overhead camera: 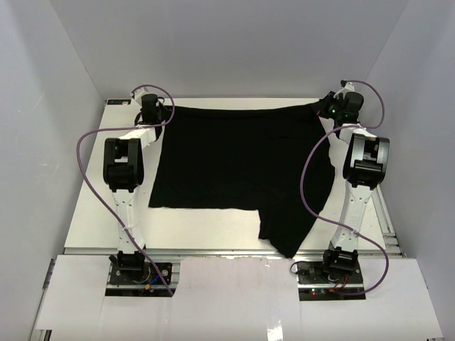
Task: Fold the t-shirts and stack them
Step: Fold the flattened tshirt in 1/3 of the way
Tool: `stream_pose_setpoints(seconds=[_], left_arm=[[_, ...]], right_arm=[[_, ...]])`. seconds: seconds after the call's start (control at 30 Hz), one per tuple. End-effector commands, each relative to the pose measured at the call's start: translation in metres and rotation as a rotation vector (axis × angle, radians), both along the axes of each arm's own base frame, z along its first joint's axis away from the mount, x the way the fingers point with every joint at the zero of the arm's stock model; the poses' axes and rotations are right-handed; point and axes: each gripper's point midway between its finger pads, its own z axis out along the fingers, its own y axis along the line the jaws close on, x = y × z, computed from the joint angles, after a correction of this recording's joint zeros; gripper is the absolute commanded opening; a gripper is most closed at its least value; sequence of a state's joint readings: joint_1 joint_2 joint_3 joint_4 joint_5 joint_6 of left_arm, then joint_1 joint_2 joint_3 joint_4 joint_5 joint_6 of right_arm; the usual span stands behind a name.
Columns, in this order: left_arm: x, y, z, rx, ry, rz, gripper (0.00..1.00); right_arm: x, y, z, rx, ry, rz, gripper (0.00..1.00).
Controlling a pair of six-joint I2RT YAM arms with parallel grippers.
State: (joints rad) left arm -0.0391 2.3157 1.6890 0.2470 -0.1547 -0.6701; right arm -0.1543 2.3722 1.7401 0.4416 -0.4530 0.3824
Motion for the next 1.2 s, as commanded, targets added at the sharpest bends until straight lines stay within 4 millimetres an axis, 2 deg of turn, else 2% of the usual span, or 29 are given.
stream_pose_setpoints(seconds=[0.0, 0.23, 0.27, 0.33, 0.37, 0.47, 0.5, 0.53, 0.6, 0.9, 1.17], left_arm=[[-0.005, 0.015, 0.033, 0.019, -0.050, 0.008, 0.08], [-0.016, 0.014, 0.040, 0.013, -0.048, -0.018, 0.08], [-0.018, 0.014, 0.047, 0.014, -0.057, -0.020, 0.08], [-0.024, 0.013, 0.045, 0.011, -0.048, -0.025, 0.08], [-0.026, 0.012, 0.052, 0.010, -0.057, -0.030, 0.08], [-0.034, 0.011, 0.049, 0.009, -0.045, -0.037, 0.07], [-0.037, 0.011, 0.056, 0.007, -0.056, -0.037, 0.08], [-0.041, 0.012, 0.053, 0.007, -0.045, -0.037, 0.08], [-0.045, 0.009, 0.060, 0.004, -0.053, -0.046, 0.08], [-0.066, 0.007, 0.055, -0.012, -0.028, -0.055, 0.08], [-0.078, 0.004, 0.058, -0.010, -0.024, -0.075, 0.08]], right_arm=[[-0.003, -0.012, 0.046, -0.006, -0.111, 0.006, 0.07], [-0.019, -0.011, 0.048, 0.012, -0.113, 0.050, 0.06], [-0.021, -0.010, 0.049, 0.013, -0.117, 0.056, 0.06], [-0.028, -0.009, 0.049, 0.025, -0.110, 0.063, 0.06], [-0.030, -0.008, 0.049, 0.026, -0.113, 0.066, 0.06], [-0.038, -0.008, 0.049, 0.029, -0.107, 0.072, 0.06], [-0.039, -0.008, 0.053, 0.028, -0.115, 0.074, 0.06], [-0.041, -0.008, 0.053, 0.030, -0.113, 0.076, 0.06], [-0.046, -0.010, 0.054, 0.033, -0.109, 0.077, 0.06], [-0.074, -0.008, 0.050, 0.046, -0.084, 0.094, 0.06], [-0.093, -0.005, 0.058, 0.055, -0.086, 0.108, 0.06]])
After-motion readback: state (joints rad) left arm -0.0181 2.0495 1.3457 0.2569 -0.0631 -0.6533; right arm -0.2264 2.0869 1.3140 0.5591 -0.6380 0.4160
